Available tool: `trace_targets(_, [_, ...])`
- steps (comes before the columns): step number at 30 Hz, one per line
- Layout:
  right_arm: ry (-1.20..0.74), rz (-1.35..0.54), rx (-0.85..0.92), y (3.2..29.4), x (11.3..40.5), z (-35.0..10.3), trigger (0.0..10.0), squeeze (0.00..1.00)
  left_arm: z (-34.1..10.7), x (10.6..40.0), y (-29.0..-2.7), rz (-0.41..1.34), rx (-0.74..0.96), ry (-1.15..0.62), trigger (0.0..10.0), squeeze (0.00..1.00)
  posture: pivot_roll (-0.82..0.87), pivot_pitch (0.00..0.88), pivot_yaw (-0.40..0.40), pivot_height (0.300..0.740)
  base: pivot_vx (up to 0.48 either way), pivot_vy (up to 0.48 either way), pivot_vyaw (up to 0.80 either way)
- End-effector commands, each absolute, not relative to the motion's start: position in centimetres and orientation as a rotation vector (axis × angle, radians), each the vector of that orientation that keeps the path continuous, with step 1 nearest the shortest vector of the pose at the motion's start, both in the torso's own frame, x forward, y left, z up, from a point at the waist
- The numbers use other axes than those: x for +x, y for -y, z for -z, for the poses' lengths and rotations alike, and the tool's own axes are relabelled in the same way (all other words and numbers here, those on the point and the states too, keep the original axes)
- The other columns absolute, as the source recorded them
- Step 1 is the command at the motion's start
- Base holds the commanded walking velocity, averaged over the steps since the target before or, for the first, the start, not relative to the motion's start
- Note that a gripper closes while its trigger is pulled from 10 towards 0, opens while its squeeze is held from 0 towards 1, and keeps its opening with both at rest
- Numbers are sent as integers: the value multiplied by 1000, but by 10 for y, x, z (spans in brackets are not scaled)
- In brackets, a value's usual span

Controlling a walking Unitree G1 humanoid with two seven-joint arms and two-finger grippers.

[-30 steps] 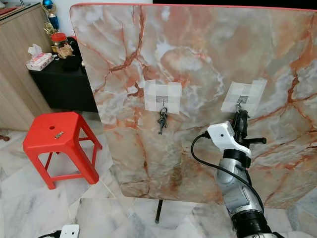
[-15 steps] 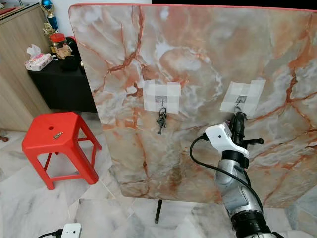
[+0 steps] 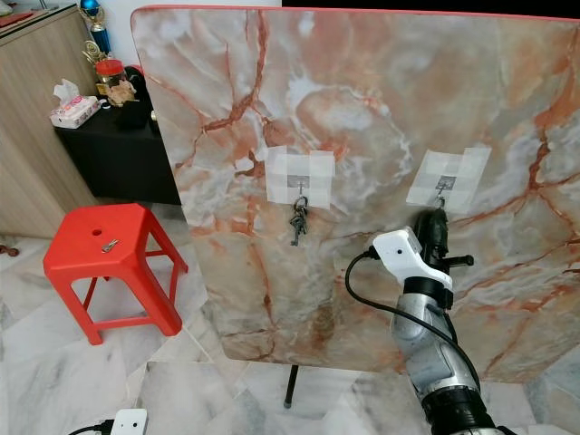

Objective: Hang keys on a hook

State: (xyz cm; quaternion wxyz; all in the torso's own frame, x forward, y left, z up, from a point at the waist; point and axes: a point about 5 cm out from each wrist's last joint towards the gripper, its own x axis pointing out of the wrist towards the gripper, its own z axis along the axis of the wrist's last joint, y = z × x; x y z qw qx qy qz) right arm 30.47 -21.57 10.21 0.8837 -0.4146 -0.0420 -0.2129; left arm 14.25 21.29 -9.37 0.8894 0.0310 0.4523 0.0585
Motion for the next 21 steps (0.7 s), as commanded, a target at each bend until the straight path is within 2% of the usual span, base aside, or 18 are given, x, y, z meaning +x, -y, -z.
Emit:
trace_targets(1, [103, 418, -791, 213, 303, -105, 10000, 1000, 96, 136, -215, -114, 83, -976, 10000, 0, -33, 0, -31, 740, 0, 0, 0])
trace_targets(5, [126, 232, -748, 192, 294, -97, 10000, 945, 97, 134, -215, -113, 84, -978, 10000, 0, -35, 0, -32, 740, 0, 0, 0])
trace_targets(8, [75, 188, -672, 189, 283, -86, 10000, 910, 97, 134, -214, -110, 84, -978, 10000, 0, -36, 0, -33, 740, 0, 0, 0])
trace_targets(9, [56, 186, -668, 190, 280, -83, 10000, 757, 97, 134, -213, -109, 84, -978, 10000, 0, -38, 0, -33, 740, 0, 0, 0])
trace_targets(10, [15, 176, -653, 191, 276, -75, 10000, 529, 97, 134, -212, -107, 85, -978, 10000, 0, -41, 0, -31, 740, 0, 0, 0])
trace_targets(11, [-34, 150, -614, 190, 273, -66, 10000, 169, 97, 135, -211, -105, 85, -977, 10000, 0, -43, 0, -30, 740, 0, 0, 0])
trace_targets(13, [-65, 130, -584, 190, 270, -60, 10000, 169, 97, 135, -210, -104, 85, -977, 10000, 0, -44, 0, -30, 740, 0, 0, 0])
trace_targets(14, [-182, 71, -506, 187, 265, -39, 10000, 0, 97, 137, -208, -99, 86, -975, 10000, 0, -49, 0, -29, 740, 0, 0, 0])
trace_targets(16, [-372, 48, -423, 188, 254, -6, 10000, 0, 97, 140, -206, -95, 86, -972, 10000, 0, -42, 0, -28, 740, 0, 0, 0])
trace_targets(17, [-372, 48, -423, 188, 254, -6, 10000, 0, 97, 140, -206, -95, 86, -972, 10000, 0, -42, 0, -28, 740, 0, 0, 0])
trace_targets(19, [-588, 40, -305, 187, 243, 25, 10000, 0, 96, 142, -206, -95, 86, -970, 10000, 0, -40, 0, -28, 740, 0, 0, 0])
trace_targets(21, [-640, 35, -277, 186, 239, 32, 10000, 0, 96, 142, -206, -96, 86, -970, 10000, 0, -42, 0, -27, 740, 0, 0, 0])
